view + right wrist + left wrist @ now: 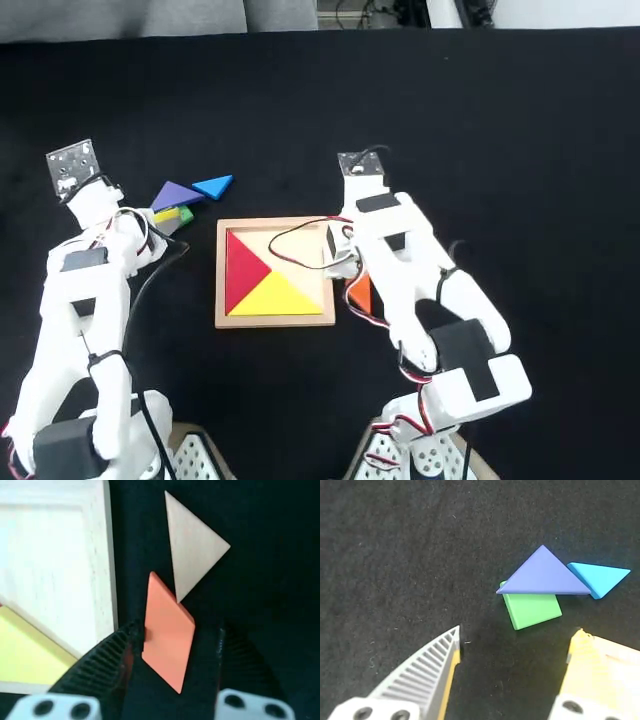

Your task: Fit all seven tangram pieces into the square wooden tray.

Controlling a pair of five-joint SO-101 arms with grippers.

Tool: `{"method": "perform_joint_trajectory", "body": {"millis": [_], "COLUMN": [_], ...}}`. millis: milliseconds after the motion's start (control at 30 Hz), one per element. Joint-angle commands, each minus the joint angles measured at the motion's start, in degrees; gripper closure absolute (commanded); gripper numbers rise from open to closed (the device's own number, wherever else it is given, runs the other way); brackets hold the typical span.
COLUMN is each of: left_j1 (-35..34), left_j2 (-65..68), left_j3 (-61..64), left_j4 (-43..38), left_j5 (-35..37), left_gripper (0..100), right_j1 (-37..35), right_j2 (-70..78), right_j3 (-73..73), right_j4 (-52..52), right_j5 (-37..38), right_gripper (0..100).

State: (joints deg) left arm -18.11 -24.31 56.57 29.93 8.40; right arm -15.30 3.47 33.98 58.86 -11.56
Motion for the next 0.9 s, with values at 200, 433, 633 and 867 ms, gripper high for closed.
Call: {"method": "perform_joint_trajectory", "body": {"millis": [200,433,633,867], "left_j1": [-0.3,-0.3,-0.3,-0.3], "left_j2": [-1.6,-1.4,-1.4,-1.5], "left_j3": [-1.1,-1.1,-1.1,-1.1], "left_j4": [0.0,0.0,0.0,0.0], "left_j5": [0.6,0.9,0.9,0.9], "left_gripper": [66,66,66,66], "right_j1": [-0.1,-1.8,-1.8,-1.8], "right_j2": [0.7,0.7,0.3,-1.4], "right_j3": [-2.4,-2.4,-2.4,-2.8], "right_j4": [-0.4,-0.4,-0.4,0.8], "right_j5": [-0.3,-0.2,0.1,0.2], "right_gripper": [76.6,86.5,92.2,92.4]}}
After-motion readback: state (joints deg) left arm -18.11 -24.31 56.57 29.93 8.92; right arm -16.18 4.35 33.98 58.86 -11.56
